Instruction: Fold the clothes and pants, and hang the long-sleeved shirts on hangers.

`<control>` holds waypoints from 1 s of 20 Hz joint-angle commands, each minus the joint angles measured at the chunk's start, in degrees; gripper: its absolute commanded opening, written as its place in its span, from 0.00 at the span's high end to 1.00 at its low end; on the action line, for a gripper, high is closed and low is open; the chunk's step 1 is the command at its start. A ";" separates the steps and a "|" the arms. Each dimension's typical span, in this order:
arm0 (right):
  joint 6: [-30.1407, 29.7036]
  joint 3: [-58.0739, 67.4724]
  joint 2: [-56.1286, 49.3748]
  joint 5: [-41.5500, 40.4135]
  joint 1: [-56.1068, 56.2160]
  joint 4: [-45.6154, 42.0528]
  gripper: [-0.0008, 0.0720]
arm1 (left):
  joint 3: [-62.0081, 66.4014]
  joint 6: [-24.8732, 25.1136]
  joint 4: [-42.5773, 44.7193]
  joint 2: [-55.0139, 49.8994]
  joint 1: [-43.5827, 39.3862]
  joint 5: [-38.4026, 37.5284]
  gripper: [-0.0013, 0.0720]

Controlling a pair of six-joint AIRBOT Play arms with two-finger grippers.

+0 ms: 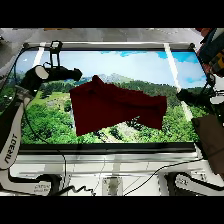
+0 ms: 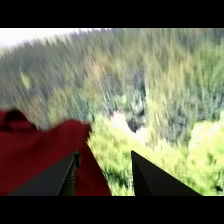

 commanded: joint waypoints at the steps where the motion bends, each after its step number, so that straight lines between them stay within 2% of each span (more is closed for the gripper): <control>1: -9.60 2.67 -5.49 18.12 -3.48 -0.11 0.48 | 0.07 0.02 -0.02 2.97 3.52 -14.45 0.01; 4: -14.45 2.67 -8.68 27.15 -3.28 -0.04 0.46 | 0.07 -1.92 -0.04 4.15 8.41 -24.57 0.01; 8: -15.21 2.64 -11.50 28.59 -3.10 0.42 0.42 | 0.02 -5.14 -0.04 4.17 13.92 -31.26 0.01; 13: -15.41 2.43 -13.51 24.55 0.13 0.07 0.42 | -2.78 -6.75 -0.09 4.22 16.17 -32.79 0.02; 17: -15.43 2.82 -13.90 16.74 3.17 0.04 0.44 | -7.54 -6.69 -1.27 4.31 16.22 -33.51 0.01; 19: -15.43 3.06 -13.90 15.08 3.26 0.00 0.63 | -7.56 -6.69 -1.29 4.44 16.50 -33.51 0.02; 20: -15.43 3.06 -13.88 15.06 3.26 -0.02 0.67 | -7.58 -6.71 -1.31 4.52 16.50 -33.51 0.01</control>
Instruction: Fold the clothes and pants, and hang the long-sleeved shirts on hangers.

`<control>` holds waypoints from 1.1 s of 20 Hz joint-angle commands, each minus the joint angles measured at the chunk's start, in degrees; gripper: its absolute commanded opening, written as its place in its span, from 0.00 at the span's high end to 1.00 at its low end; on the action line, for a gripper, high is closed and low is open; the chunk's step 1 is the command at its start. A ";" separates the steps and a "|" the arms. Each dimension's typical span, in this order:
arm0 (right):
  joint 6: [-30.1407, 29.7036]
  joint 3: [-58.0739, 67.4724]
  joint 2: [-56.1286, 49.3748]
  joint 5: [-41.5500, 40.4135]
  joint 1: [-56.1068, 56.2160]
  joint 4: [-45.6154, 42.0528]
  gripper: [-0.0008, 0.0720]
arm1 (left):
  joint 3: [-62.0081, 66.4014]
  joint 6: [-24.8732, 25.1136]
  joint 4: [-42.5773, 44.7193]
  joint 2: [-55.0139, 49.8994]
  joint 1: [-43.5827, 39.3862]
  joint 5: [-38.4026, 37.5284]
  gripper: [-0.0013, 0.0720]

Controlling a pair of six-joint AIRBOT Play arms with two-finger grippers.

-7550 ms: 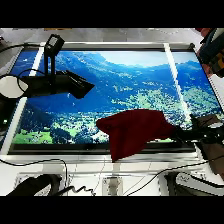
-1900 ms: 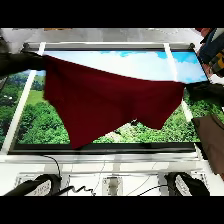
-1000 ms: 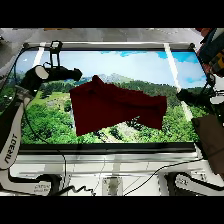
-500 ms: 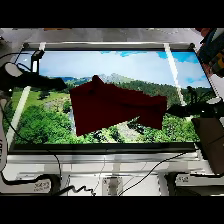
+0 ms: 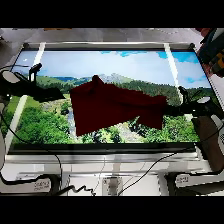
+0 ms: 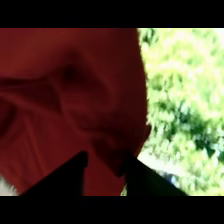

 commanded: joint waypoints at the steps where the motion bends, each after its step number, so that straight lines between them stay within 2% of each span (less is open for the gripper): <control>1: -0.09 0.24 -0.11 -3.06 0.72 -0.04 0.70 | -1.07 -0.20 -0.35 0.24 0.28 -0.61 0.01; 2: -0.09 0.26 -0.11 -2.14 0.72 0.07 0.83 | -1.14 -0.20 -0.35 0.31 0.28 -0.79 0.02; 3: -0.11 0.26 -0.04 -1.88 0.72 0.00 0.97 | -1.22 -0.22 -0.33 0.39 0.28 -1.29 0.08; 8: -0.33 0.26 0.98 -1.05 0.72 0.02 0.98 | -4.74 -0.24 -0.35 4.24 1.40 -3.54 0.10; 12: -0.31 0.26 1.22 -0.70 0.72 0.15 0.98 | -18.91 -0.31 -4.00 9.27 1.70 -2.97 0.10; 17: -0.04 0.26 1.22 -0.24 0.72 1.29 0.98 | -32.74 0.94 -8.02 9.40 1.60 6.38 0.10; 18: -0.04 0.26 1.22 -0.26 0.72 1.57 0.98 | -34.67 2.08 -9.70 9.40 1.60 8.20 0.14; 19: -0.04 0.26 1.22 -0.39 0.72 1.70 0.98 | -36.17 3.10 -11.65 9.40 1.57 9.40 0.23; 22: -0.02 0.26 1.22 -0.33 0.72 2.40 0.98 | -38.71 5.18 -13.49 9.38 1.16 13.42 0.24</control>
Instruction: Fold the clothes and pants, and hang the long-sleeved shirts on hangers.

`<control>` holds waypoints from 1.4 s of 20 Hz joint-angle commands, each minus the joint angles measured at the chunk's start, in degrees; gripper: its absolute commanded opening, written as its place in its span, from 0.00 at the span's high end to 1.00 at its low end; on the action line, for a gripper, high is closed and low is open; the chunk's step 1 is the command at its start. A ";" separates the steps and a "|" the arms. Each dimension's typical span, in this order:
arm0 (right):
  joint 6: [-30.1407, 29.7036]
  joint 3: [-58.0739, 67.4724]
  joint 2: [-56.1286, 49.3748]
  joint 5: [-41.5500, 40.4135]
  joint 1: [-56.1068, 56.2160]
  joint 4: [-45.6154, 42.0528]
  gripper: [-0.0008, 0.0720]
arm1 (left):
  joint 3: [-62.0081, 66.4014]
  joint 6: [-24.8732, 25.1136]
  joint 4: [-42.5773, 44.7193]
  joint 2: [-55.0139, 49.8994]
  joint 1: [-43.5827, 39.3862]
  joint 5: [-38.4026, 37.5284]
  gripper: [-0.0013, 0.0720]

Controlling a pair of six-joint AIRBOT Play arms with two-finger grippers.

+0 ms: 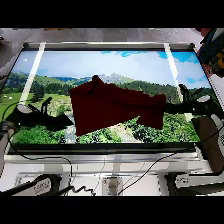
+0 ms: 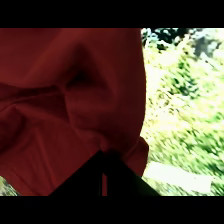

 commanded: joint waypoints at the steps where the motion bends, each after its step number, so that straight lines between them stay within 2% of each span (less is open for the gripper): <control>1: 0.11 0.07 0.04 0.11 0.04 1.38 0.98 | -3.93 2.25 -2.95 -0.04 -0.92 6.01 0.24; 7: 0.15 0.07 0.07 0.92 0.04 3.50 0.98 | -3.96 2.23 -3.50 -7.04 -8.04 8.11 0.25; 10: 0.13 0.07 0.39 1.88 0.04 3.52 0.98 | -3.85 3.21 -5.20 -8.83 -8.15 8.13 0.65; 12: 0.13 0.07 1.20 1.75 0.04 3.61 0.98 | -3.43 3.85 -5.14 -8.79 -8.15 7.50 0.86; 15: 0.09 0.07 4.44 0.63 0.04 3.69 0.98 | -0.07 6.91 -5.16 -8.59 -8.13 2.99 0.96; 18: 0.09 0.07 10.88 -1.75 0.04 3.69 0.98 | 8.07 7.89 -5.16 -6.36 -7.78 -3.93 0.96; 20: 0.11 0.07 16.90 -4.02 0.04 3.78 0.98 | 15.32 7.85 -5.70 -2.49 -7.45 -5.99 0.96; 23: 0.11 1.25 28.24 -6.38 0.04 3.98 0.98 | 27.39 8.35 -14.01 5.09 -5.31 -5.44 0.96; 26: 0.13 6.93 38.88 -6.49 0.04 4.00 0.98 | 37.79 8.48 -17.09 13.11 -1.44 -0.90 0.96; 28: 0.15 12.33 45.35 -8.39 0.04 3.96 0.98 | 40.85 8.48 -17.09 19.65 1.79 5.99 0.96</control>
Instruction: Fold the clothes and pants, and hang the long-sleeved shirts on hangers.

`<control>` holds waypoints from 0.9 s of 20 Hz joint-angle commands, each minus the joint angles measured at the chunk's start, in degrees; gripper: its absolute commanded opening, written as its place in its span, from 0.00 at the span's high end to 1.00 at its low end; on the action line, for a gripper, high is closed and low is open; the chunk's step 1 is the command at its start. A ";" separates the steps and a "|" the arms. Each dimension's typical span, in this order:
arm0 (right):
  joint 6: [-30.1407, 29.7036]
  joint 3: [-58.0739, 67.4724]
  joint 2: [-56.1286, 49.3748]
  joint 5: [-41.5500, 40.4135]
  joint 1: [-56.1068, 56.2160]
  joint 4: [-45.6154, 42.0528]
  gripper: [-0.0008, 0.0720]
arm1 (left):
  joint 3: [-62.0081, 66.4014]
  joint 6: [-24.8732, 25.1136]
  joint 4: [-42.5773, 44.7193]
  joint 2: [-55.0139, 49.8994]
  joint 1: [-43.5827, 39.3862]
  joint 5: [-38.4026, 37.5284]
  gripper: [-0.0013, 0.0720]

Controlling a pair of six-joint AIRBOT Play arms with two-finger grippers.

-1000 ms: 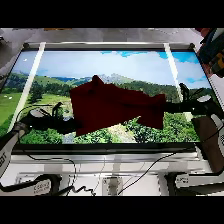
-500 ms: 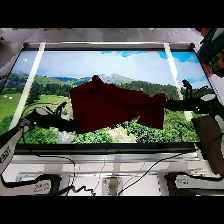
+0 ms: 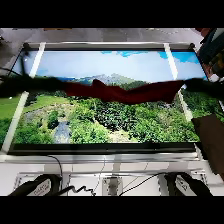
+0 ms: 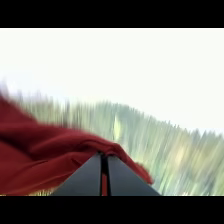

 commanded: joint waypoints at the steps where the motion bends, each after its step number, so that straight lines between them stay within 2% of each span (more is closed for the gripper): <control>1: 0.07 8.24 12.22 -4.61 0.04 0.00 0.98 | 6.97 0.22 -2.36 11.52 5.14 11.54 0.96; 4: 0.22 14.71 19.61 -10.34 0.04 0.00 0.98 | 6.97 0.22 -2.08 21.09 8.46 20.90 0.96; 7: 0.22 18.56 25.00 -12.48 0.04 0.00 0.98 | 6.97 0.20 1.27 28.30 9.22 27.32 0.96; 9: 0.28 19.58 27.02 -12.50 0.04 0.02 0.98 | 6.97 -0.15 5.90 31.28 9.22 28.24 0.96; 11: 1.51 19.61 26.64 -12.26 0.04 -0.13 0.98 | 6.91 -3.87 11.28 32.04 9.22 27.78 0.96; 14: 7.13 19.61 21.29 -9.79 0.04 -0.28 0.98 | 6.91 -9.75 16.11 28.30 9.22 20.92 0.96; 16: 12.04 19.61 15.21 -4.92 0.04 -0.11 0.98 | 6.88 -9.94 15.32 22.51 8.79 13.05 0.96; 18: 16.31 19.58 6.78 3.32 0.07 0.87 0.98 | 6.88 -9.92 14.10 13.97 6.82 3.58 0.96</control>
